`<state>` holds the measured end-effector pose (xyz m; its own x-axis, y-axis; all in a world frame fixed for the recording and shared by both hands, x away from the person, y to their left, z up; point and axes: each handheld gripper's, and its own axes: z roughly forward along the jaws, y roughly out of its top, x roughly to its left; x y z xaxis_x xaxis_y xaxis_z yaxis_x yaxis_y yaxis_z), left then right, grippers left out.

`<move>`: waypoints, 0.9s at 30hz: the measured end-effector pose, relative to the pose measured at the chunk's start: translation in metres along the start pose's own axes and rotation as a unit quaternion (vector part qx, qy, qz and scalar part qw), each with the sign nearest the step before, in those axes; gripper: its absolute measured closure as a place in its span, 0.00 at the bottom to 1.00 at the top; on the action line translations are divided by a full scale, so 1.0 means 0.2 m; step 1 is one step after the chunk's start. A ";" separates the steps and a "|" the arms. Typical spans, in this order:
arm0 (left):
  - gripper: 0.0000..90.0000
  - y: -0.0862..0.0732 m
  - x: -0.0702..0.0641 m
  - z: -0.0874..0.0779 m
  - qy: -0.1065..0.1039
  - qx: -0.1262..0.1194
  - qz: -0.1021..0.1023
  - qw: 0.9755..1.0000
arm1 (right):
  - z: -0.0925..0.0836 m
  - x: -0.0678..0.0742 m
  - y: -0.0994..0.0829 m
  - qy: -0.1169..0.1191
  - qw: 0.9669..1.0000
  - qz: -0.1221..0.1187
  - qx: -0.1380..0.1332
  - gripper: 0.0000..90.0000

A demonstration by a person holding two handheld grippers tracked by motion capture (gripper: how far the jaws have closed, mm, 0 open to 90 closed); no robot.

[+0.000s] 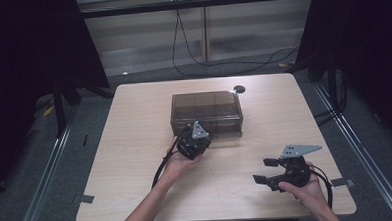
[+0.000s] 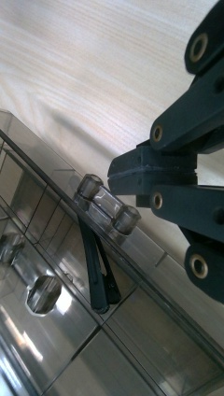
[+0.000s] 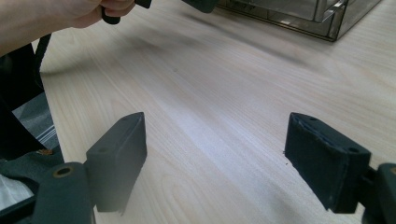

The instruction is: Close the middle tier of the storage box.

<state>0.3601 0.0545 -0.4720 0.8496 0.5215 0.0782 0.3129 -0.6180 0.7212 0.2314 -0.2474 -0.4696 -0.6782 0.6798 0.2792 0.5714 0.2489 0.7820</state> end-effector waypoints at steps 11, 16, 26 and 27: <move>1.00 0.03 0.02 0.01 0.006 -0.012 -0.009 1.000 | 0.00 0.00 0.00 -0.001 1.000 -0.001 0.000 0.23; 1.00 0.04 0.04 0.02 0.004 -0.009 -0.003 1.000 | 0.00 0.00 0.00 -0.001 1.000 -0.001 0.002 0.23; 1.00 0.06 0.06 0.04 0.013 -0.012 -0.009 1.000 | 0.00 0.00 0.00 -0.003 1.000 -0.003 0.003 0.23; 1.00 0.06 0.06 0.04 0.012 -0.014 -0.010 1.000 | 0.00 0.00 0.00 -0.003 1.000 -0.003 0.003 0.23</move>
<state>0.3777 0.0475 -0.4680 0.8324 0.5483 0.0803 0.3175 -0.5906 0.7419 0.2313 -0.2468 -0.4702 -0.6784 0.6826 0.2717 0.5706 0.2564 0.7802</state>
